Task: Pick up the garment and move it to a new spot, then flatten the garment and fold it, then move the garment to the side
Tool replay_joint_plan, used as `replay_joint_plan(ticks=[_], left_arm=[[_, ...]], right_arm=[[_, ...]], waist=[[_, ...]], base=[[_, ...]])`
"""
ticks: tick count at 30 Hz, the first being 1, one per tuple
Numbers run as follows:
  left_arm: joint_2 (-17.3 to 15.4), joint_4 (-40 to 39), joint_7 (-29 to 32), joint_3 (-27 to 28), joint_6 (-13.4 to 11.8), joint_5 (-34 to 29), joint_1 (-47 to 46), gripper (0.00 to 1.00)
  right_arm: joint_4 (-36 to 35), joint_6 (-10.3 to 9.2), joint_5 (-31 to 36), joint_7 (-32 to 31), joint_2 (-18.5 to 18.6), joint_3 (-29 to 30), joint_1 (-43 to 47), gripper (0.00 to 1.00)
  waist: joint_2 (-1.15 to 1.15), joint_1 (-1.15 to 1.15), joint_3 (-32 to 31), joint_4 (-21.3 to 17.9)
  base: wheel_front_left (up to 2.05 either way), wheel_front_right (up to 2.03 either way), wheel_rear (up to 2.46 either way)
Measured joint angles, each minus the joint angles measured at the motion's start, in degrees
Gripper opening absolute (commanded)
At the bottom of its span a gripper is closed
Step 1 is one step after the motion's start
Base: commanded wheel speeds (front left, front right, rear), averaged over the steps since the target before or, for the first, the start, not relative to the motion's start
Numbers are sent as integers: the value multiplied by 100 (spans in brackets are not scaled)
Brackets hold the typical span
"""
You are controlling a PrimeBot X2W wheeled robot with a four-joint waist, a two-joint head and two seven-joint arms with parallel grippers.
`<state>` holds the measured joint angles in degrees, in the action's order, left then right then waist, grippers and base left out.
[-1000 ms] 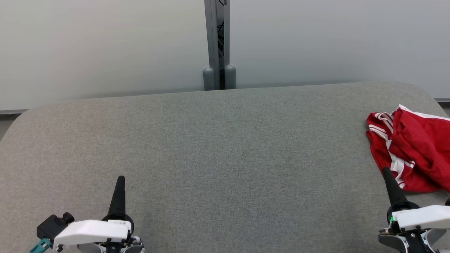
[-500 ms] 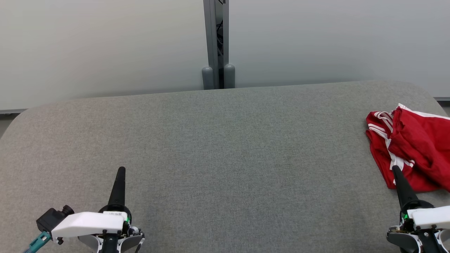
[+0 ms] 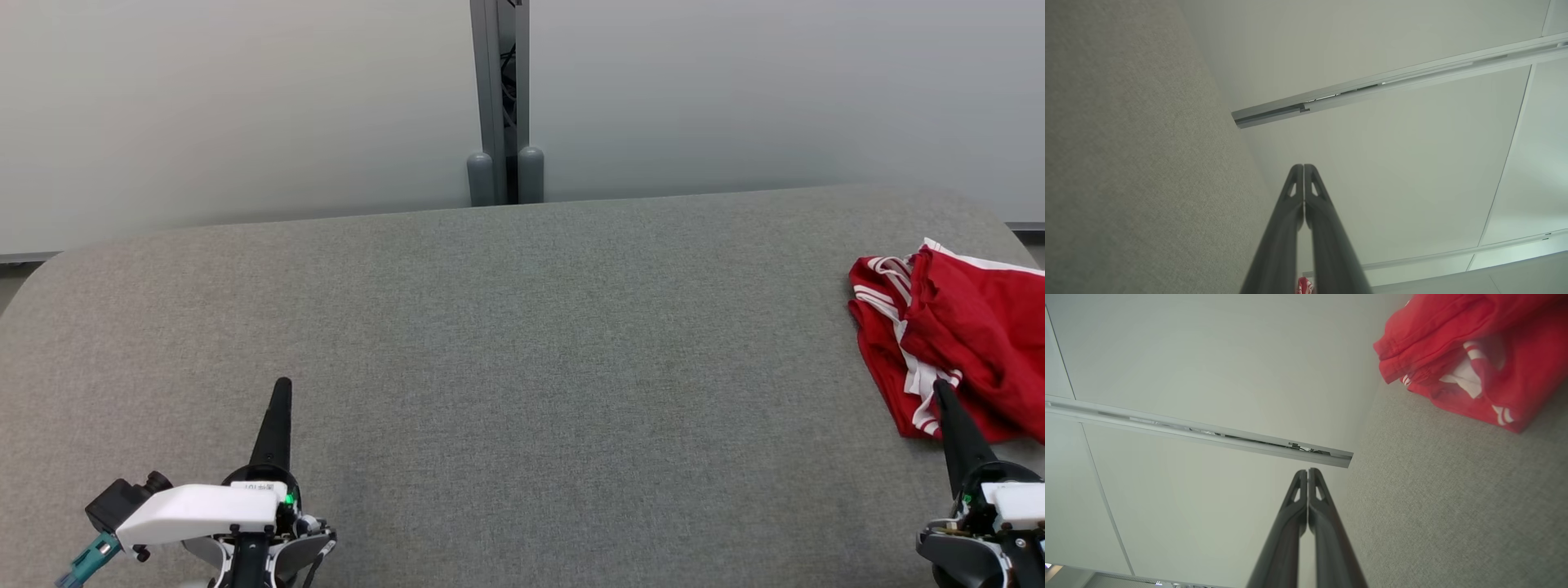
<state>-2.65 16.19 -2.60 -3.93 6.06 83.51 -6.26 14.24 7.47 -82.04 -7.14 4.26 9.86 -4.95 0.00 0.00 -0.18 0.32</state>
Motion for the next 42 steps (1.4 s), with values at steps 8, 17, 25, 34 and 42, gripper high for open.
replay_joint_plan(ticks=[8, 17, 25, 34, 42], left_arm=[[-2, 15, 57, -1, 44, 291, -57, 0], [-3, 27, 137, -2, 79, 627, -135, 0], [-5, 40, 186, -4, 116, 876, -231, 0], [-7, 48, 209, -5, 136, 1012, -249, 0], [-7, 48, 209, -5, 137, 1013, -249, 0]], right_arm=[[-26, 0, -307, -137, -1, 140, 1, 0], [-54, 0, -679, -294, -7, 311, 1, 0], [-77, 0, -940, -410, -11, 452, 1, 0], [-91, 0, -1105, -480, -20, 536, 1, 0], [-91, 0, -1102, -498, -30, 561, 1, 0]], waist=[[0, 0, 13, -9], [0, 0, 29, -20], [0, 0, 42, -29], [0, 0, 49, -34], [0, 0, 49, -34]], base=[[0, 0, 0], [0, 0, 0], [0, 0, 0], [0, 0, 0], [0, 0, 0]])
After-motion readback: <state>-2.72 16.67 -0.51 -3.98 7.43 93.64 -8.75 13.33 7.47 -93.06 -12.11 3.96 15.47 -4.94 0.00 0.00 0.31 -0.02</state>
